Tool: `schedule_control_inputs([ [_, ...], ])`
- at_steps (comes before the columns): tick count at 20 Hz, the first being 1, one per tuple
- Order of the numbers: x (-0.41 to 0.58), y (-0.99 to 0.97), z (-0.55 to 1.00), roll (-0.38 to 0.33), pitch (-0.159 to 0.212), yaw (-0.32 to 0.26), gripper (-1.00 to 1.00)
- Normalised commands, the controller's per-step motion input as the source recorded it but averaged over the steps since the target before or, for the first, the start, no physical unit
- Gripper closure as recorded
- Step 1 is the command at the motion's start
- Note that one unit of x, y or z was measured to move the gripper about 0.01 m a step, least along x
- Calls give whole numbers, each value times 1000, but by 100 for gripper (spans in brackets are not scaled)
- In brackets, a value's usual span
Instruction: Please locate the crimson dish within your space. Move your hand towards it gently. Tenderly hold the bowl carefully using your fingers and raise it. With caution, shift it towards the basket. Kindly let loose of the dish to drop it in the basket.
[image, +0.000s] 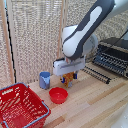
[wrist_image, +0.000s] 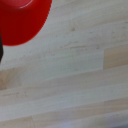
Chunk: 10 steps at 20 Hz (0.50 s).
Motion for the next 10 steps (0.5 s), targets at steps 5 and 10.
schedule_control_inputs([
  [5, 21, 165, -450, -15, 14, -99, -100],
  [10, 98, 185, -302, -26, -1, -52, 100],
])
